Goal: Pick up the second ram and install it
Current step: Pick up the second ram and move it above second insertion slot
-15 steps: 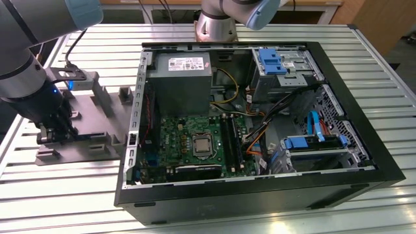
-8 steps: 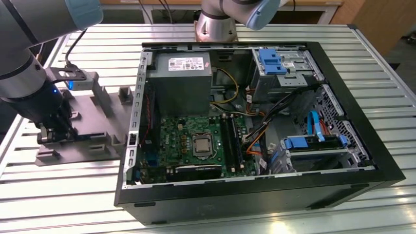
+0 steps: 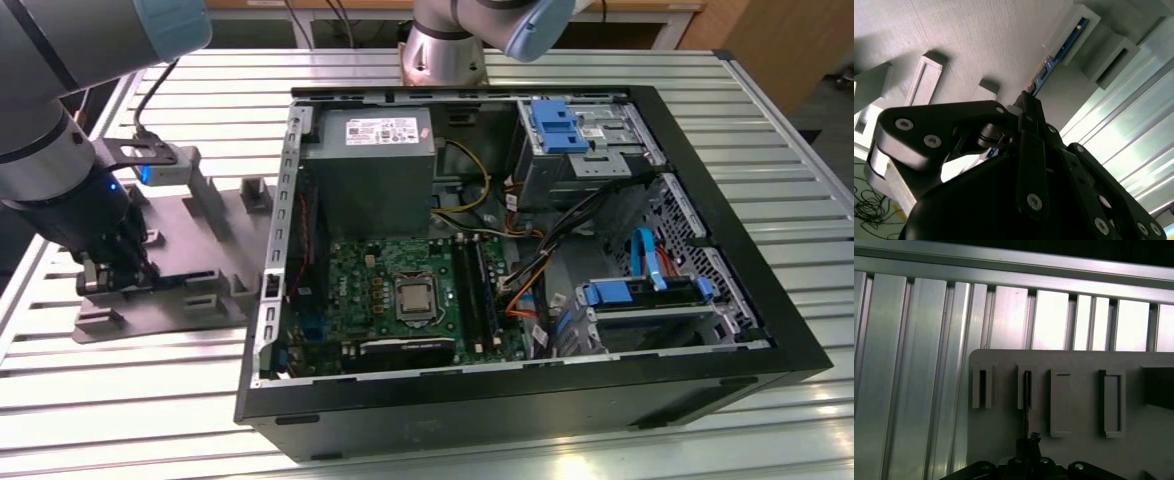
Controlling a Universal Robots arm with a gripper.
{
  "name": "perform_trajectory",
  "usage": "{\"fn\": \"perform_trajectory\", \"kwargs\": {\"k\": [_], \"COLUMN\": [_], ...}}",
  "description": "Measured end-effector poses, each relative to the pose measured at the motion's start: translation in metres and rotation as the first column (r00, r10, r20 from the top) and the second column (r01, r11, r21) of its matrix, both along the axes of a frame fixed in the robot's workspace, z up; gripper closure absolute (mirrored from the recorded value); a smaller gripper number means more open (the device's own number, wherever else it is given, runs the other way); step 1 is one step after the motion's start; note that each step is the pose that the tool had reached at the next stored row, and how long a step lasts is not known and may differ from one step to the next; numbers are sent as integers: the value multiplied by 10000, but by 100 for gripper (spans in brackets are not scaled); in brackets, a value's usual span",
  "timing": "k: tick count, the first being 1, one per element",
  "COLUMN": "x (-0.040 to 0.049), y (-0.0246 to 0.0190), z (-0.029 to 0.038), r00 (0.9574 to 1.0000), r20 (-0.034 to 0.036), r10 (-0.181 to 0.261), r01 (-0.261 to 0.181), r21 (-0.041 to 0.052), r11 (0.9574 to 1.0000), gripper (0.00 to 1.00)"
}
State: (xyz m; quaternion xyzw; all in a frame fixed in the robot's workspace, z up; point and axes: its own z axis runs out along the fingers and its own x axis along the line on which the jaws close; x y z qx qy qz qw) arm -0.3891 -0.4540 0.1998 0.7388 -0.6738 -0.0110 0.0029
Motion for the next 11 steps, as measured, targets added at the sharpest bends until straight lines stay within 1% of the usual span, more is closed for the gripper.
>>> {"fn": "perform_trajectory", "kwargs": {"k": [1, 2, 4, 7, 11], "x": [0, 0, 0, 0, -1], "y": [0, 0, 0, 0, 0], "z": [0, 0, -1, -1, -1], "r00": [10000, 10000, 9989, 9955, 9950], "r20": [0, 1, 0, 1, 0], "r10": [-1, -100, -459, -950, -1000], "r01": [1, 100, 459, 950, 1000], "r21": [0, 0, 0, 0, 0], "r11": [10000, 10000, 9989, 9955, 9950], "gripper": [89, 89, 89, 89, 89]}}
